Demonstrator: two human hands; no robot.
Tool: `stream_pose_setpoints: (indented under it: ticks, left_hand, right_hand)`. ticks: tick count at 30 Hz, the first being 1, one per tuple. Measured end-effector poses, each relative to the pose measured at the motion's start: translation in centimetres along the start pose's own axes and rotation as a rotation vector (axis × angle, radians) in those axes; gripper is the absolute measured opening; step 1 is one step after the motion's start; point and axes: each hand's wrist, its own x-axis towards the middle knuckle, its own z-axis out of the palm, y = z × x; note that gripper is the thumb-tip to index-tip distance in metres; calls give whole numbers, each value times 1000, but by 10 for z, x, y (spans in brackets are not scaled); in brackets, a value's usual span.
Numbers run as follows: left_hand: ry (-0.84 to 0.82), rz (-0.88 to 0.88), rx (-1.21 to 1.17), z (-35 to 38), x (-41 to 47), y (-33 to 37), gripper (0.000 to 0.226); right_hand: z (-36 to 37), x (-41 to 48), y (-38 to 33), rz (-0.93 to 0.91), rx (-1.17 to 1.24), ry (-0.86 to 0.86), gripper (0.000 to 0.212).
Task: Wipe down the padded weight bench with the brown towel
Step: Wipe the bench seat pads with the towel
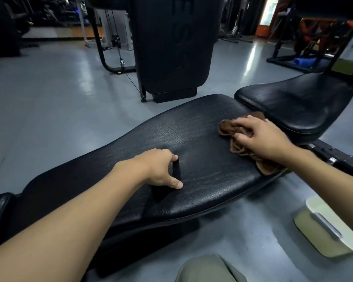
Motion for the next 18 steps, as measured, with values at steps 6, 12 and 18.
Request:
stream_pose_setpoints:
  ticks: [6,12,18]
  left_hand:
    - [29,-9,32,7,-8,5,93]
    - [88,42,-115,11,-8,-11,80]
    - [63,-152,-127,1,-12,-51,107]
  right_hand:
    - [5,-42,-5,325,-79,178,49]
    - [70,-106,-122,-21,-140,168,49]
    - [26,-41,-50,29,-59,81,41]
